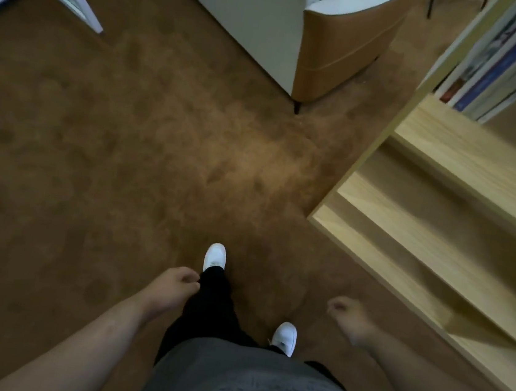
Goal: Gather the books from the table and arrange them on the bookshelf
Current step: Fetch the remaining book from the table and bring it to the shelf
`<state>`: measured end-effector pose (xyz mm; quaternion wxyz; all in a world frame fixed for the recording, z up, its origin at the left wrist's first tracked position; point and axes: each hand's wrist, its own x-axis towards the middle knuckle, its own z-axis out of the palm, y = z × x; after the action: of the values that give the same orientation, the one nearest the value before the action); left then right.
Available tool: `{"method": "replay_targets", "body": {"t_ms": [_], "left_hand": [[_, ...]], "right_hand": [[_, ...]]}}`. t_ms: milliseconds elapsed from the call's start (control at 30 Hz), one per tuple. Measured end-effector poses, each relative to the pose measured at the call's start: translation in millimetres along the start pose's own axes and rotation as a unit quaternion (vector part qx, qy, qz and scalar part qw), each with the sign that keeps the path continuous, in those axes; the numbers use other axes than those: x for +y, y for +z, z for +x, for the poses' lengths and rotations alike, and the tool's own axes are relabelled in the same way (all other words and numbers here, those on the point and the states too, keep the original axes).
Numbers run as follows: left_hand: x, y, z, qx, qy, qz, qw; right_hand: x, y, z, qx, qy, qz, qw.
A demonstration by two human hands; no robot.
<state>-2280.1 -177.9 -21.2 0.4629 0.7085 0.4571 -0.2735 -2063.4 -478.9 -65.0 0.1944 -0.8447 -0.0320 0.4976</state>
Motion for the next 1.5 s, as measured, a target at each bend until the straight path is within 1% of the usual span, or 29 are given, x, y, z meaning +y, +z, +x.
{"method": "replay_targets", "body": {"t_ms": [133,200,300,333,433,600,667,733,800,867,967,1033,1100,1200,1267,1400,1500], "left_hand": [[-20.2,-52.0,31.2,-0.007,-0.014,0.016,1.0],[-21.7,-83.8,49.5,-0.026,-0.002,0.033,0.999],[-19.7,-135.1,77.9,-0.062,0.011,0.074,0.995],[-18.0,-153.5,88.0,-0.068,0.013,0.084,0.994],[-3.0,-209.6,118.2,-0.068,0.016,0.097,0.993],[37.7,-274.6,166.7,-0.069,0.001,0.135,0.988],[55.7,-287.5,184.6,-0.064,0.0,0.142,0.988],[79.1,-296.6,201.4,-0.071,-0.01,0.127,0.989],[112.0,-303.0,219.4,-0.084,-0.012,0.114,0.99],[152.6,-307.9,238.4,-0.087,0.004,0.105,0.991],[217.2,-316.5,271.3,-0.079,0.059,0.149,0.984],[257.3,-329.4,293.6,-0.088,0.073,0.197,0.974],[291.1,-346.1,315.3,-0.096,0.069,0.227,0.967],[336.6,-366.6,340.8,-0.084,0.069,0.236,0.966],[365.3,-370.8,354.0,-0.071,0.073,0.231,0.968],[413.7,-370.7,371.1,-0.074,0.068,0.225,0.969],[452.3,-367.1,390.0,-0.091,0.079,0.255,0.96]], "right_hand": [[-51.3,6.3,16.1,0.009,0.031,0.0,0.999],[-85.1,2.6,22.2,0.013,0.049,0.001,0.999],[-143.2,-2.9,31.2,-0.001,0.061,0.013,0.998],[-162.5,-2.9,34.9,0.009,0.059,0.024,0.998],[-212.9,-2.7,47.2,0.055,0.046,0.043,0.997],[-261.7,-11.4,70.5,0.041,0.046,0.082,0.995],[-279.5,-21.7,82.2,0.045,0.058,0.127,0.989],[-296.0,-34.2,98.1,0.056,0.07,0.181,0.979],[-310.1,-49.3,118.2,0.065,0.072,0.191,0.977],[-325.1,-66.6,140.3,0.072,0.059,0.182,0.979],[-347.6,-98.6,172.7,0.061,0.059,0.179,0.98],[-360.8,-121.6,190.8,0.048,0.06,0.179,0.981],[-370.0,-143.9,206.9,0.042,0.049,0.154,0.986],[-382.3,-183.7,224.4,0.014,0.027,0.085,0.996],[-386.0,-210.4,233.7,0.03,0.035,0.071,0.996],[-391.3,-250.6,248.4,0.079,0.049,0.122,0.988],[-391.7,-267.5,261.2,0.087,0.065,0.157,0.982]]}}
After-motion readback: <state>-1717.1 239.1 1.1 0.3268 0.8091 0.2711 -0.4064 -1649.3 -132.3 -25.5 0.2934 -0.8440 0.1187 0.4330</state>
